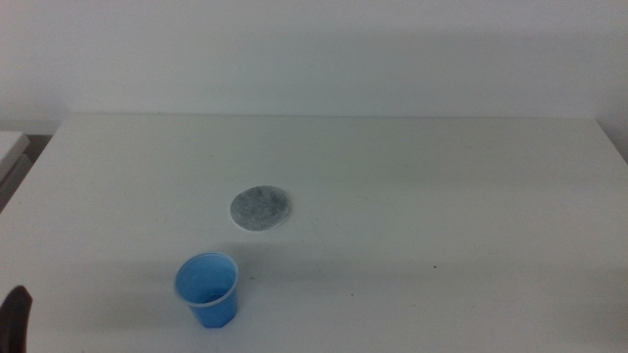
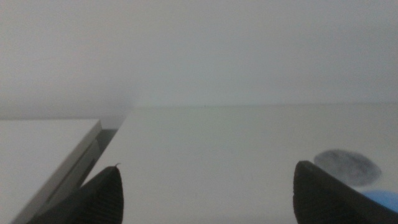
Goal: Place an empty cup on a cup mat.
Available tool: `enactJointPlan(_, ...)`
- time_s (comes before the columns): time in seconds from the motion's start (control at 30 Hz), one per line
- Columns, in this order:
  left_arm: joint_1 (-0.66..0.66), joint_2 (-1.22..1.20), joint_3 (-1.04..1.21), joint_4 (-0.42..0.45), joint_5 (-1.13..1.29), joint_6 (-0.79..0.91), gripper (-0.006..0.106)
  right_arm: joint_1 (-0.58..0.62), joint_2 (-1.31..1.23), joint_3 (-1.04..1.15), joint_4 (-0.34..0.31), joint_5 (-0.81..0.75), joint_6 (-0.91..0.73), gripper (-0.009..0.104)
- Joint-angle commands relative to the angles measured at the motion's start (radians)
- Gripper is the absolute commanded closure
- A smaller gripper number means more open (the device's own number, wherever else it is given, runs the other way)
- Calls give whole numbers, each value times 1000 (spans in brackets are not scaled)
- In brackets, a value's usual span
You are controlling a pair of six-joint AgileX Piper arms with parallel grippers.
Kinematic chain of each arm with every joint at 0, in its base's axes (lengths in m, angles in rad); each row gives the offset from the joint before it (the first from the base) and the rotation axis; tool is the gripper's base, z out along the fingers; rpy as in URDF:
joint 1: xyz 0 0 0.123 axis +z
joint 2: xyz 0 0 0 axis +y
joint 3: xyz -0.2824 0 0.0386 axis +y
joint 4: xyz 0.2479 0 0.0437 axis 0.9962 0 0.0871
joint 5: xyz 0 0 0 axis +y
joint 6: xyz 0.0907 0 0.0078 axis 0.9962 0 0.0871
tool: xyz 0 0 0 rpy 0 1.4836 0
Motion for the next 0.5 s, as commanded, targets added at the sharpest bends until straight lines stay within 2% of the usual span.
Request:
enactJointPlan(0.0,1,3,-20,1,46,0,7,2,-5,3,-7,-5,-4,2)
enactJointPlan(0.17,1,249,-328,-18,376,43,7,2,-5,3,-7,-5,-4,2)
enactJointPlan(0.3,1,512,-607,-131,581,209,7,2,-5,3,-7,-5,-4,2)
enactJointPlan(0.4,1,677,-750,-202,696,216,7,2,-5,3,-7,-5,-4,2)
enactJointPlan(0.47,1,777,-824,-213,769,216,7,2,-5,3,-7,-5,-4,2)
